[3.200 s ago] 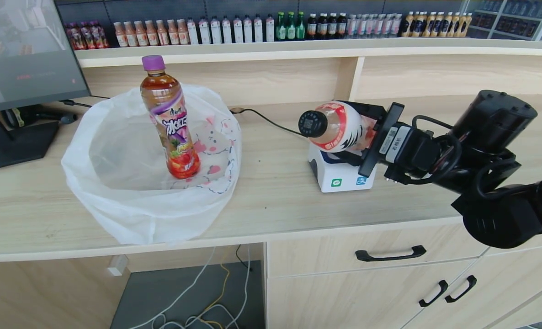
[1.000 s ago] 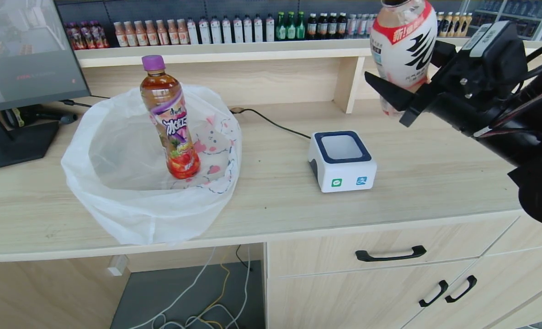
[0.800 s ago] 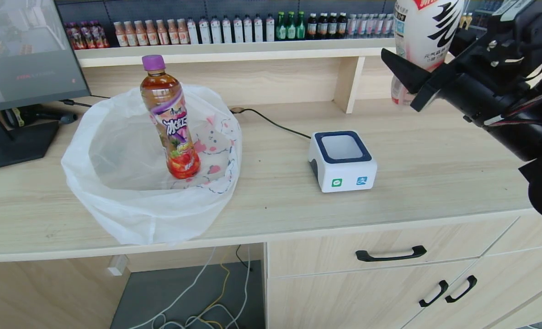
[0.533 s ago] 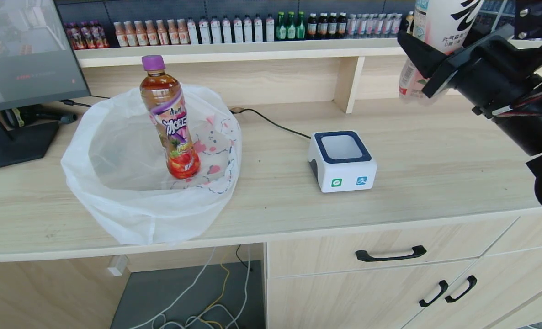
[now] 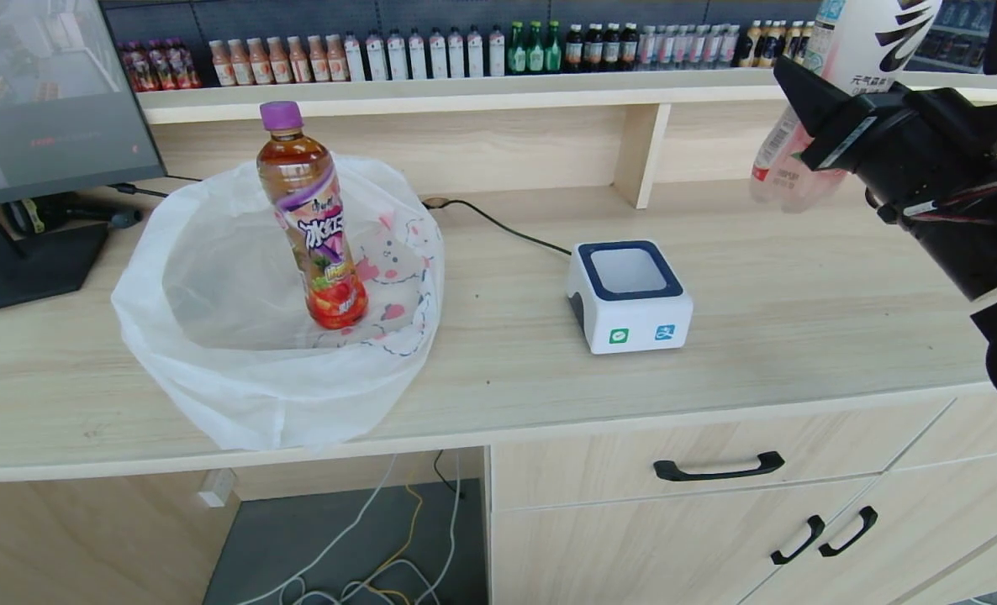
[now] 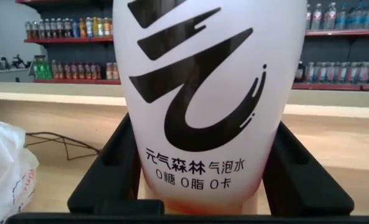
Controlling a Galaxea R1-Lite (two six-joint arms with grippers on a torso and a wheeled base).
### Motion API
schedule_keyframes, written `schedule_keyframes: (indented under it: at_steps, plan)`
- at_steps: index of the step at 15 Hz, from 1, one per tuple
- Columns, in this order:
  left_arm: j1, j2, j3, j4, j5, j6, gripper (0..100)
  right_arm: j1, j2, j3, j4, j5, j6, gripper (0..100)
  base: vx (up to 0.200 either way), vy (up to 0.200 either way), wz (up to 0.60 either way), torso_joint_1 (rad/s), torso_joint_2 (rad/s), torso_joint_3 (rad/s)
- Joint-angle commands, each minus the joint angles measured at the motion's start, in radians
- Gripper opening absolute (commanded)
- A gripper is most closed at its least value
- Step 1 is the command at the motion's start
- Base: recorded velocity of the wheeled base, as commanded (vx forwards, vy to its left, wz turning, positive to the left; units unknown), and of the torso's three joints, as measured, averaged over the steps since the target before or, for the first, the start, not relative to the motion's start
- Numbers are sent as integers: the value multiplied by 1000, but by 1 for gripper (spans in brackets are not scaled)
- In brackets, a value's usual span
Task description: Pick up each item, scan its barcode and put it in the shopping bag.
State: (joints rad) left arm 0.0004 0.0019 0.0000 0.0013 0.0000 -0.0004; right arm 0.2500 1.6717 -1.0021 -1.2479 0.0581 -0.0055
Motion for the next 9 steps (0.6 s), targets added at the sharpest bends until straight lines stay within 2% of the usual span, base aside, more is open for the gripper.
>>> schedule_keyframes:
  at_steps: [1,2,4,9]
  plan:
    - [1,0,0,0,0,-1,100,6,-6,27,-7,-110,48,0,0,0,0,0,0,0]
    - [0,0,0,0,0,-1,100,9,-7,50,-30,-146,59,0,0,0,0,0,0,0]
    - [0,0,0,0,0,0,100,51,-7,109,-94,-152,55,0,0,0,0,0,0,0]
    - [1,0,0,0,0,-3,100,115,-27,172,-124,-147,36,0,0,0,0,0,0,0]
